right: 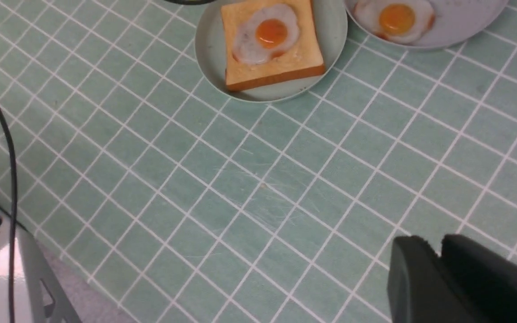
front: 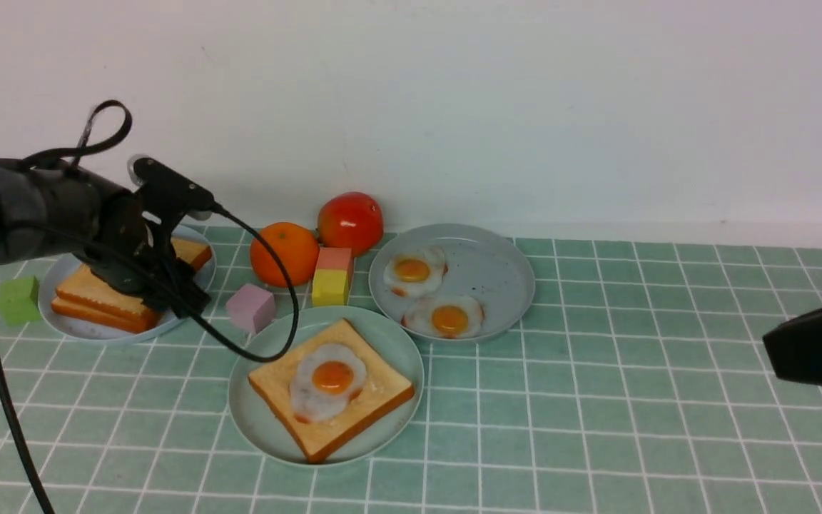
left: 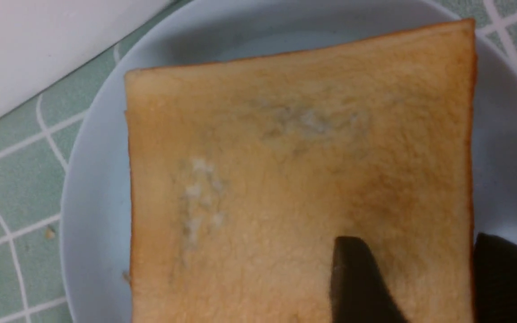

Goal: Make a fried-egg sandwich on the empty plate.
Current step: Use the left arm to grab a slice of bread, then use the left arm to place a slice of bread on the fried egg in the middle

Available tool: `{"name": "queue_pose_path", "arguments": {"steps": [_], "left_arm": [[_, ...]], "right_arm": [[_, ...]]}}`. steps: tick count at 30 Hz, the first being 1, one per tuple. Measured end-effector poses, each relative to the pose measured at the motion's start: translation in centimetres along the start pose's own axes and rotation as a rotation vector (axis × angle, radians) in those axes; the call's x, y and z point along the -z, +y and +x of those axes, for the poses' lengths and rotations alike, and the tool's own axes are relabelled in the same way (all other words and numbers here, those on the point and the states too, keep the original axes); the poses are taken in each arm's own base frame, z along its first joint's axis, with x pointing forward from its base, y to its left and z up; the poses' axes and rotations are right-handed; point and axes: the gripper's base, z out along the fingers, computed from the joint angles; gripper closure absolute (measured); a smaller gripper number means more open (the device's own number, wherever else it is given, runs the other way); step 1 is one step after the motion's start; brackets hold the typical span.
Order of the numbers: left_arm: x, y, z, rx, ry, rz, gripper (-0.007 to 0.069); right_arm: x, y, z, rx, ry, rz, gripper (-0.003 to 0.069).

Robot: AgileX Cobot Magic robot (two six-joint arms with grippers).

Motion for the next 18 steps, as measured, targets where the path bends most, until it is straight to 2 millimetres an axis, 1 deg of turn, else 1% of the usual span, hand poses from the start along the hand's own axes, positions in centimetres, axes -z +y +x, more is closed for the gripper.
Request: {"name": "queue_pose_path", "arguments": {"steps": [1, 2, 3, 4, 5, 6, 9, 10, 12, 13, 14, 15, 16, 18], "left_arm": [[0.0, 0.0, 0.0, 0.010, 0.000, 0.000, 0.0340], [0.0, 0.0, 0.0, 0.019, 0.004, -0.001, 0.0404], [0.0, 0.0, 0.0, 0.021, 0.005, -0.001, 0.0412], [0.3, 0.0, -0.1, 0.029, 0.007, -0.002, 0.0514], [0.6, 0.1, -0.2, 0.028, 0.006, -0.004, 0.0543], [1.0, 0.2, -0.3, 0.030, 0.007, -0.009, 0.0558], [2.9, 0.6, -1.0, 0.034, -0.014, -0.026, 0.0559], [4.1, 0.8, -1.5, 0.039, -0.028, -0.034, 0.0559], [6.9, 1.0, -2.4, 0.057, -0.062, -0.050, 0.0559], [7.3, 0.9, -2.6, 0.063, -0.062, -0.048, 0.0559], [10.0, 0.6, -3.3, 0.090, -0.089, -0.047, 0.0559], [11.4, 0.0, -3.8, 0.096, -0.110, -0.037, 0.0559], [13.2, -1.2, -4.2, 0.091, -0.128, -0.014, 0.0559], [15.7, -4.5, -4.6, 0.038, -0.152, 0.042, 0.0559]], "right_arm": [[0.0, 0.0, 0.0, -0.001, 0.000, -0.001, 0.0553], [0.0, 0.1, 0.0, -0.004, -0.001, -0.007, 0.0552], [0.0, 0.1, 0.0, -0.004, -0.001, -0.007, 0.0552], [0.0, 0.1, 0.0, -0.007, 0.000, -0.012, 0.0550], [0.0, 0.1, 0.0, -0.007, 0.002, -0.012, 0.0550], [0.0, 0.1, 0.1, -0.007, 0.006, -0.013, 0.0549], [0.0, 0.1, 0.1, -0.007, 0.012, -0.014, 0.0545], [0.0, 0.1, 0.1, -0.007, 0.013, -0.014, 0.0544], [0.0, 0.1, 0.1, -0.007, 0.013, -0.014, 0.0543], [0.0, 0.1, 0.1, -0.007, 0.013, -0.014, 0.0543], [0.0, 0.1, 0.1, -0.007, 0.013, -0.014, 0.0543], [0.0, 0.1, 0.1, -0.007, 0.013, -0.014, 0.0542], [0.0, 0.1, 0.1, -0.007, 0.013, -0.014, 0.0540], [0.0, 0.1, 0.1, -0.006, 0.013, -0.014, 0.0540]]}}
